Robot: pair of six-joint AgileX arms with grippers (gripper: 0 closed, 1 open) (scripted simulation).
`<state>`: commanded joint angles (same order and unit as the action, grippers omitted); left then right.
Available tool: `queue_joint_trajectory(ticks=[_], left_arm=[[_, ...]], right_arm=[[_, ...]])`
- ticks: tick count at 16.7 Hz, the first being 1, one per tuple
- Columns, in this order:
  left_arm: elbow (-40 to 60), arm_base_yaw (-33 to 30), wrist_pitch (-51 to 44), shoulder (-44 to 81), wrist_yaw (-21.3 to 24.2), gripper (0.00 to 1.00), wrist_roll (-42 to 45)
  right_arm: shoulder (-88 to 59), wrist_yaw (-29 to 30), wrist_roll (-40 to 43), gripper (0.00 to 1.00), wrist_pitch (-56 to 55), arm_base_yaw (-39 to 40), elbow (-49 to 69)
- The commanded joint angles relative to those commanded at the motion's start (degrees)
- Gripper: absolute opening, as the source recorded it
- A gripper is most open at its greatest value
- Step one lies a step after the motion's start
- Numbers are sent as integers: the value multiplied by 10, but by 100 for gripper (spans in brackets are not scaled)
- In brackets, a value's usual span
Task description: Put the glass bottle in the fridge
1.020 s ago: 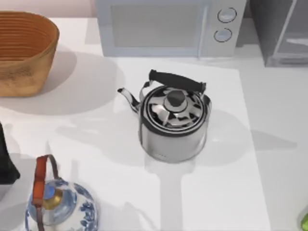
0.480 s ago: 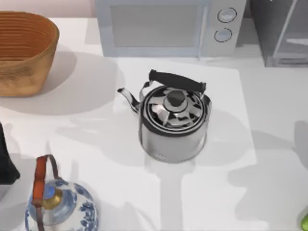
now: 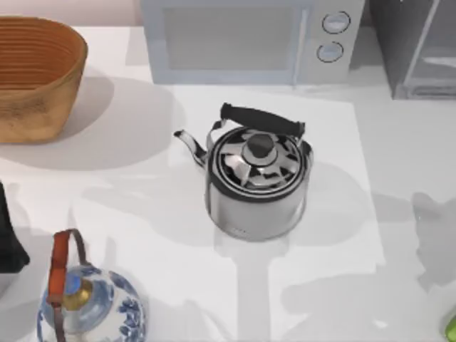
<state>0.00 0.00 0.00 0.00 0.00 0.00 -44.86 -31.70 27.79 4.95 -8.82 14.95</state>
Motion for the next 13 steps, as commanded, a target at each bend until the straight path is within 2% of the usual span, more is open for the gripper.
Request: queue_joint_trajectory(ticks=[3, 7, 10, 13], left_arm=[[0, 0, 0, 0, 0, 100, 0], [0, 0, 0, 0, 0, 100, 0], [0, 0, 0, 0, 0, 100, 0], [0, 0, 0, 0, 0, 100, 0]], right_arm=[[186, 127, -91, 1, -13, 16, -50], [357, 249, -194, 1, -32, 42, -108], [428, 304, -259, 1, -45, 76, -141], [449, 317, -278, 1, -50, 88, -149]])
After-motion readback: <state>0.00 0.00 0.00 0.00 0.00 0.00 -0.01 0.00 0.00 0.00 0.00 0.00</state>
